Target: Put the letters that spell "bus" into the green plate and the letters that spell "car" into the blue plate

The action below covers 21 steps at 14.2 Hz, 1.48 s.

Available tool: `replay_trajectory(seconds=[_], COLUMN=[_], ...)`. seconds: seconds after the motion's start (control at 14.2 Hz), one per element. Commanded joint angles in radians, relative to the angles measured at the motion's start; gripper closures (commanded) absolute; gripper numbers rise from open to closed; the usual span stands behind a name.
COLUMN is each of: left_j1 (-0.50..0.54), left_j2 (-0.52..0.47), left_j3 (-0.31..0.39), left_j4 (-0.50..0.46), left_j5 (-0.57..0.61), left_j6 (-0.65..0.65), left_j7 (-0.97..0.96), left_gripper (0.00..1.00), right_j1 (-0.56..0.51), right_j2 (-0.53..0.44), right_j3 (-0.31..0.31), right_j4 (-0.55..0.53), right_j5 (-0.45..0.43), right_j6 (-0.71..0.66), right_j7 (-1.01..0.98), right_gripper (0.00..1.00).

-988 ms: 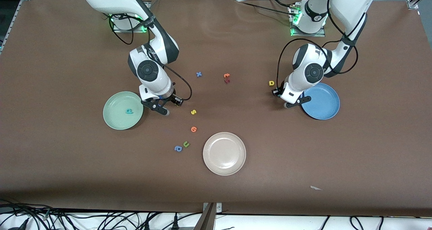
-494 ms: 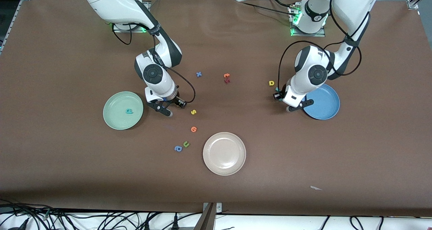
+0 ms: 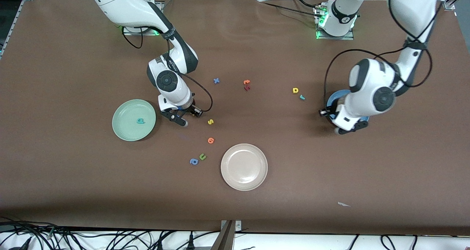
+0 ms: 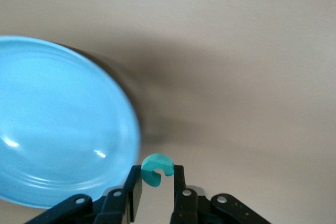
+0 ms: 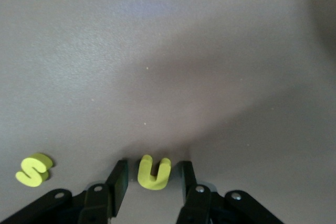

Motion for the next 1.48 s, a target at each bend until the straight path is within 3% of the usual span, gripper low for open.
replay_trajectory(seconds=[0.0, 0.21, 0.42, 0.64, 0.71, 0.85, 0.99, 1.13, 1.41], left_j1=[0.106, 0.187, 0.220, 0.226, 0.226, 0.229, 0.232, 0.231, 0.224], left_j2=[-0.023, 0.015, 0.063, 0.111, 0.109, 0.105, 0.097, 0.068, 0.007], left_j3=[-0.007, -0.010, -0.010, -0.010, -0.010, -0.012, -0.012, -0.018, -0.099], left_j4=[-0.015, -0.018, -0.019, -0.022, -0.022, -0.022, -0.021, -0.013, -0.010], left_j5=[0.070, 0.218, 0.247, 0.247, 0.247, 0.246, 0.246, 0.235, 0.165], left_j6=[-0.071, -0.069, -0.039, 0.047, 0.046, 0.041, 0.037, 0.031, 0.005], left_j7=[0.171, 0.228, 0.236, 0.234, 0.234, 0.231, 0.231, 0.220, 0.112], left_gripper=[0.88, 0.88, 0.87, 0.85, 0.79, 0.45, 0.20, 0.13, 0.14], right_j1=[0.008, 0.007, 0.004, -0.001, -0.001, -0.002, -0.013, -0.068, -0.153], right_j2=[0.002, -0.011, -0.070, -0.145, -0.170, -0.193, -0.189, -0.178, -0.132], right_j3=[-0.002, -0.003, -0.020, -0.097, -0.129, -0.218, -0.296, -0.313, -0.313], right_j4=[-0.010, -0.004, 0.005, 0.002, 0.002, -0.007, -0.036, -0.049, -0.122], right_j5=[0.001, 0.001, -0.003, -0.003, -0.002, 0.004, 0.011, 0.011, 0.012], right_j6=[0.020, 0.011, -0.067, -0.214, -0.277, -0.322, -0.318, -0.315, -0.183], right_j7=[0.009, -0.011, -0.087, -0.274, -0.353, -0.518, -0.690, -0.814, -0.971], right_gripper=[0.70, 0.78, 0.78, 0.78, 0.78, 0.78, 0.78, 0.78, 0.77])
